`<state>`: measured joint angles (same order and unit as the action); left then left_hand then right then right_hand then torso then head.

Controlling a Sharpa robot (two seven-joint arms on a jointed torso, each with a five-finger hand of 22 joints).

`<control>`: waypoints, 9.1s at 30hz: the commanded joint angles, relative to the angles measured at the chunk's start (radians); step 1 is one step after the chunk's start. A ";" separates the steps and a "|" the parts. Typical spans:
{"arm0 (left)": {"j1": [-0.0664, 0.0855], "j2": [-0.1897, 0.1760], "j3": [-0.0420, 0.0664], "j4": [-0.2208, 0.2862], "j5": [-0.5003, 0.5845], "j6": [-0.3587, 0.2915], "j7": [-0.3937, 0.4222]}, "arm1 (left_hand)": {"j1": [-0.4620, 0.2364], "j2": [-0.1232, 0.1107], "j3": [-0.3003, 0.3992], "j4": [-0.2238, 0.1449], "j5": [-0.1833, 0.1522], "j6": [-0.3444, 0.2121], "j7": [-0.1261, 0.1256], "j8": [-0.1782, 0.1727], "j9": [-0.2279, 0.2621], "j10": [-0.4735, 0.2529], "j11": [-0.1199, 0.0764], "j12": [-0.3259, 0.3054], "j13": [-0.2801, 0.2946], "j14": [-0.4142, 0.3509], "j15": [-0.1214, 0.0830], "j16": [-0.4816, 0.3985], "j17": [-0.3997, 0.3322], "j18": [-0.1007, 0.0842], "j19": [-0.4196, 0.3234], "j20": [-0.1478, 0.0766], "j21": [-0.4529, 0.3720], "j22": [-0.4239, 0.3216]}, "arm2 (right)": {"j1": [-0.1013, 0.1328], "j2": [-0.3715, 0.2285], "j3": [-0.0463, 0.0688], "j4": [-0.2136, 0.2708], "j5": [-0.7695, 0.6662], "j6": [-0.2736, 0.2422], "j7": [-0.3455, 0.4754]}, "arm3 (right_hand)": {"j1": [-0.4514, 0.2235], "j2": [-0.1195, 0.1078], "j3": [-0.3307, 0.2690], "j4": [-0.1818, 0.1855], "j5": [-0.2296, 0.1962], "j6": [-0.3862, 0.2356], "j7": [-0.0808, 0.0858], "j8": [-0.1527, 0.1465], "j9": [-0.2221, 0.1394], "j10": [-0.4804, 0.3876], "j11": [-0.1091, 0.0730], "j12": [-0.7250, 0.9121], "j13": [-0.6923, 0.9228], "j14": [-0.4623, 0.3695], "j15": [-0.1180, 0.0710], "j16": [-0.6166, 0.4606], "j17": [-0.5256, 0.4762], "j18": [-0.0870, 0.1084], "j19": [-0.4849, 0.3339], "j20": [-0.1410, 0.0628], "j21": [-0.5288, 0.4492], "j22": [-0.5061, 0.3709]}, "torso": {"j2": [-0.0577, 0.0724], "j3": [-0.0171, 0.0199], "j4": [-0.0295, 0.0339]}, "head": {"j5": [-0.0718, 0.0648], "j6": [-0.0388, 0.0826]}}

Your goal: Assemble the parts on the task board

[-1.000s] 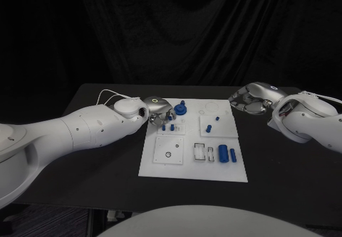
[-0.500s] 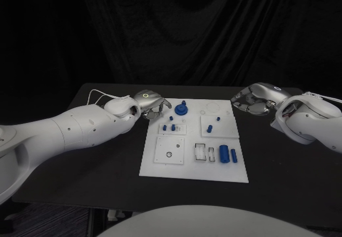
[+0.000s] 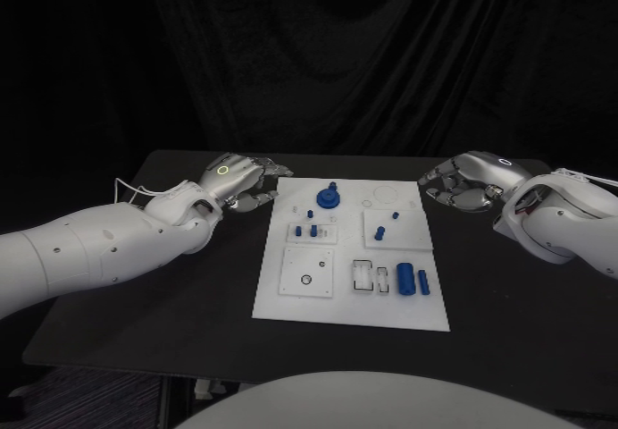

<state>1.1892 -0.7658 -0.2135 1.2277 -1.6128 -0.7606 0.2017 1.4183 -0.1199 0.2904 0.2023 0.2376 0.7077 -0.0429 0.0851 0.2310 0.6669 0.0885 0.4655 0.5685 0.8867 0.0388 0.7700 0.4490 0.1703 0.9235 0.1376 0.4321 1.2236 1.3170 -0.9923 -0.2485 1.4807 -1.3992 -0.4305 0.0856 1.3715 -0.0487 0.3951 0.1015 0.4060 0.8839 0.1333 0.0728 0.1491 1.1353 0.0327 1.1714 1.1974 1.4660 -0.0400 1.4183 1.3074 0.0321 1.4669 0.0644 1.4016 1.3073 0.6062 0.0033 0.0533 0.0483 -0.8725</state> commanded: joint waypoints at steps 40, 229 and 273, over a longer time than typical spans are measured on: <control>-0.066 -0.119 0.000 0.192 1.136 0.435 0.640 | -0.066 0.248 -0.519 0.089 0.147 -0.379 0.006 -0.050 -0.195 -0.582 -0.029 -0.292 -0.537 -0.887 0.097 -0.770 -0.449 0.009 -0.904 0.113 -0.412 -1.051 | -0.077 0.120 0.001 -0.142 -0.311 0.132 -0.070 | -0.026 -0.039 -0.046 -0.045 -0.089 -0.043 -0.055 0.004 0.037 -0.501 0.102 -0.689 -0.702 -0.054 0.087 -0.077 -0.072 0.039 -0.072 0.087 -0.130 0.168 | -0.033 -0.1012 0.0766 | -0.087 0.000; -0.098 -0.090 0.000 0.167 1.137 0.518 0.565 | 0.051 0.283 -0.530 0.084 0.236 -0.300 0.073 -0.042 -0.187 -0.547 0.045 -0.249 -0.533 -0.846 0.163 -0.761 -0.440 -0.011 -0.844 0.155 -0.389 -0.980 | -0.171 0.331 0.002 0.038 -0.479 0.118 -0.088 | 0.059 -0.019 -0.021 -0.114 -0.065 0.150 0.003 0.085 0.205 -0.059 0.042 -0.859 -0.989 -0.013 0.039 -0.050 -0.103 0.028 -0.023 0.041 -0.083 0.185 | -0.015 -0.1052 0.0766 | -0.038 0.000; -0.102 -0.080 0.001 0.152 1.137 0.528 0.547 | 0.051 0.290 -0.530 0.084 0.213 -0.293 0.081 -0.041 -0.187 -0.549 0.049 -0.252 -0.533 -0.847 0.168 -0.761 -0.440 -0.013 -0.842 0.156 -0.389 -0.980 | -0.180 0.344 0.002 0.014 -0.479 0.166 -0.103 | 0.023 -0.037 -0.012 -0.090 -0.108 0.021 0.019 -0.010 0.164 -0.145 0.075 -0.933 -1.011 -0.044 0.068 -0.088 -0.158 0.039 -0.056 0.061 -0.144 0.167 | -0.016 -0.1056 0.0763 | -0.032 0.000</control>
<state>1.0893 -0.8488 -0.2138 1.3795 -0.4810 -0.2436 0.6785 1.4656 0.1612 -0.2341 0.2855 0.4556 0.4111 0.0361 0.0397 0.0435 0.1179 0.1324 0.2159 0.0348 0.0396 0.2038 0.0075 0.0084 0.1624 0.0847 0.2950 0.0461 0.2451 1.1394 -0.6490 -0.2469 1.4950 -1.8695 -0.2915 0.0125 1.4060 -0.0881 0.3821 0.0043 0.3062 0.9217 0.1551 0.0720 0.3182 1.0059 0.1040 0.2468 0.1884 1.4237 0.0221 1.3356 1.1520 0.0702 1.4167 0.1253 1.2621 1.3076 0.5898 -0.1029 0.1311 0.0166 -0.8726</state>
